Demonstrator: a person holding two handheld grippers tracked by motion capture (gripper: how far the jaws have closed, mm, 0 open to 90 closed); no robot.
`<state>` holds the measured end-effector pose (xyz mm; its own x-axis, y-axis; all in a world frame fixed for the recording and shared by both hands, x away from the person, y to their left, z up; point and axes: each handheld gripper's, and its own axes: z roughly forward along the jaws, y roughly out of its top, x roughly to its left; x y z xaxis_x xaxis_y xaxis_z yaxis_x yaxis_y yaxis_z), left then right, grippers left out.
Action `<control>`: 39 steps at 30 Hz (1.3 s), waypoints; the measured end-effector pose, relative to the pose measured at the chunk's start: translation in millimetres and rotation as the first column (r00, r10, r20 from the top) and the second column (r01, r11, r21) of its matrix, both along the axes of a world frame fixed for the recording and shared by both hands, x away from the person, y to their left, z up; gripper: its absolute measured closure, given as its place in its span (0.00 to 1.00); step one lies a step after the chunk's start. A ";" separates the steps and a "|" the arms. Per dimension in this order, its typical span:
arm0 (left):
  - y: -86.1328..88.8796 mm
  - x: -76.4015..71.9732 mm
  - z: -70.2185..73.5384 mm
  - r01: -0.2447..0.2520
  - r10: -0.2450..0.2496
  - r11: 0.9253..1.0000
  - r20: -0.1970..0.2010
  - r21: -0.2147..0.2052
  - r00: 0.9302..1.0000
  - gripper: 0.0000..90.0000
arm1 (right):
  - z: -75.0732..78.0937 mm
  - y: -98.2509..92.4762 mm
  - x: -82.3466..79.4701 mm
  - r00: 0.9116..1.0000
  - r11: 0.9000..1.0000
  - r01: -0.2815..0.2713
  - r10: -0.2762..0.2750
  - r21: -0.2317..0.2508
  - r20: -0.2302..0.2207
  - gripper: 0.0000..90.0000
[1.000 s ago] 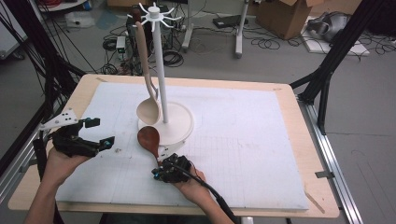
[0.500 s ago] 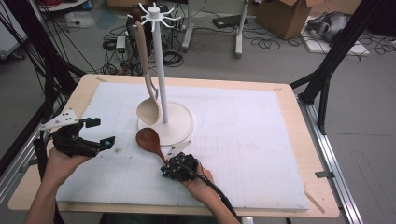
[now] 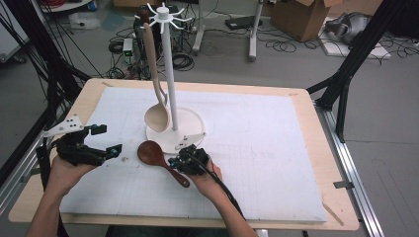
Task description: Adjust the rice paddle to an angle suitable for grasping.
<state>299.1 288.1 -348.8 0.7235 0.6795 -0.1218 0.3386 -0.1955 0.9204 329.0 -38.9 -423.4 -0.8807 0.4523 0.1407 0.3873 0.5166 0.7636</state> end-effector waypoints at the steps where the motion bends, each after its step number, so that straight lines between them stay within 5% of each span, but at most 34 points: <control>1: 0.4 0.0 0.2 -0.001 0.001 1.000 0.003 0.001 1.000 0.02 | -1.5 1.6 3.7 1.000 1.000 0.009 -0.009 0.001 -0.005 0.99; 11: 2.5 -0.3 0.3 -0.002 0.002 1.000 0.002 -0.003 1.000 0.02 | -12.9 24.5 26.4 0.999 0.998 0.029 -0.030 -0.050 -0.012 0.99; 19: 4.9 -1.7 1.1 -0.009 0.009 1.000 0.005 -0.007 1.000 0.02 | -15.6 46.1 29.1 0.999 0.995 -0.027 0.028 -0.092 0.020 0.99; 39: 6.7 -2.1 0.5 -0.006 0.006 1.000 0.003 -0.003 1.000 0.02 | -16.5 70.2 35.3 0.996 0.992 -0.083 0.086 -0.094 0.030 0.99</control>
